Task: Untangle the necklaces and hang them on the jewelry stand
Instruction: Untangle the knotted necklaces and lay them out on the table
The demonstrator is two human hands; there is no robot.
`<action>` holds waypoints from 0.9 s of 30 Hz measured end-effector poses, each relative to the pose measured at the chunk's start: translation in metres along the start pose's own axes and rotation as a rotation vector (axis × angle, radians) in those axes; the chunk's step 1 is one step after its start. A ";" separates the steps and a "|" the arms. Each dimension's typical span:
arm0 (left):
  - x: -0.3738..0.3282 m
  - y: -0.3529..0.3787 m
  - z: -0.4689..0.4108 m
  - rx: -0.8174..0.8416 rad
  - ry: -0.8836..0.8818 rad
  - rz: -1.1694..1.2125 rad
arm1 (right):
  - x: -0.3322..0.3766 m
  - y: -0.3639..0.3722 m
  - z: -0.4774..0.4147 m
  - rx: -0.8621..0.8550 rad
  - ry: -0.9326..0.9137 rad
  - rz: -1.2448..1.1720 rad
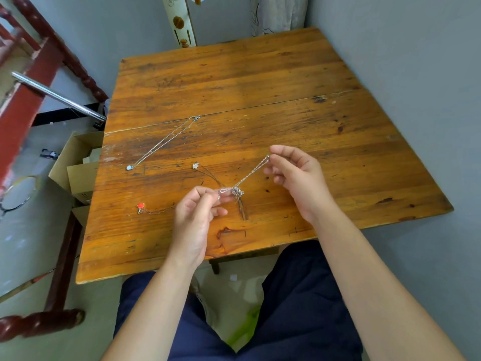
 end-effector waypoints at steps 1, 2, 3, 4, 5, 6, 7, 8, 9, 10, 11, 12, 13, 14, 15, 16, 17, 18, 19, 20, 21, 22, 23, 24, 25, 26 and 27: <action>0.000 0.000 0.000 -0.005 -0.016 0.025 | 0.000 0.001 0.000 0.004 0.004 -0.020; -0.001 0.000 0.001 -0.008 -0.029 0.044 | -0.001 0.002 0.000 0.010 0.010 -0.044; 0.000 0.000 0.001 -0.010 -0.039 0.062 | -0.002 0.003 0.000 0.017 0.015 -0.074; 0.000 0.000 0.001 -0.009 -0.046 0.074 | -0.002 0.003 0.000 0.025 0.021 -0.107; 0.000 0.000 0.001 -0.007 -0.048 0.078 | -0.003 0.004 0.000 0.031 0.027 -0.141; 0.000 0.000 0.001 -0.006 -0.047 0.077 | -0.004 0.003 0.000 0.035 0.034 -0.176; 0.000 0.001 0.001 -0.003 -0.044 0.074 | -0.005 0.003 0.000 0.035 0.043 -0.206; 0.000 0.001 0.001 0.001 -0.039 0.069 | -0.006 0.003 0.000 0.033 0.051 -0.229; -0.001 0.002 0.001 0.005 -0.030 0.059 | -0.007 0.003 0.000 0.029 0.059 -0.248; -0.002 0.002 0.001 0.009 -0.018 0.045 | -0.008 0.003 -0.001 0.023 0.065 -0.263; -0.003 0.002 0.002 0.011 -0.003 0.029 | -0.009 0.002 -0.001 0.017 0.070 -0.273; -0.004 0.002 0.002 0.011 0.013 0.016 | -0.010 0.002 -0.001 0.011 0.074 -0.280; -0.004 0.001 0.002 0.010 0.027 0.009 | -0.011 0.002 0.000 0.005 0.078 -0.286; -0.004 0.000 0.003 0.009 0.037 0.006 | -0.012 0.001 0.000 -0.002 0.084 -0.291; -0.005 0.000 0.004 0.009 0.045 0.008 | -0.013 0.001 0.001 -0.008 0.091 -0.294; -0.005 0.000 0.004 0.009 0.052 0.011 | -0.014 0.002 0.002 -0.013 0.098 -0.294; -0.005 0.000 0.005 0.009 0.058 0.016 | -0.015 0.003 0.003 -0.015 0.104 -0.292; -0.005 -0.001 0.005 0.008 0.061 0.020 | -0.016 0.003 0.004 -0.016 0.110 -0.287; -0.005 -0.001 0.006 0.006 0.063 0.026 | -0.017 0.005 0.005 -0.018 0.116 -0.281; -0.005 -0.002 0.007 0.003 0.062 0.033 | -0.018 0.006 0.006 -0.020 0.119 -0.271; -0.006 -0.003 0.007 -0.003 0.061 0.041 | -0.018 0.006 0.008 -0.020 0.116 -0.249; -0.006 -0.004 0.008 -0.007 0.059 0.045 | -0.018 0.007 0.009 -0.016 0.106 -0.213; -0.006 -0.005 0.009 -0.008 0.059 0.042 | -0.017 0.007 0.011 -0.004 0.092 -0.168; -0.006 -0.006 0.009 -0.005 0.062 0.029 | -0.015 0.009 0.013 0.015 0.076 -0.123; -0.006 -0.007 0.010 0.002 0.067 0.008 | -0.013 0.011 0.016 0.039 0.063 -0.086; -0.006 -0.007 0.010 0.012 0.073 -0.020 | -0.012 0.014 0.018 0.063 0.051 -0.059; -0.006 -0.008 0.011 0.023 0.080 -0.056 | -0.010 0.016 0.020 0.081 0.040 -0.039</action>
Point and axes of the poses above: each hand's wrist, its own z-axis away from the middle knuckle, its own y-axis out of the palm, x = y × z, the point moved 7 cm from there along -z, towards the middle knuckle, and after that the axes turned 13 degrees about z, right-handed, at the moved point
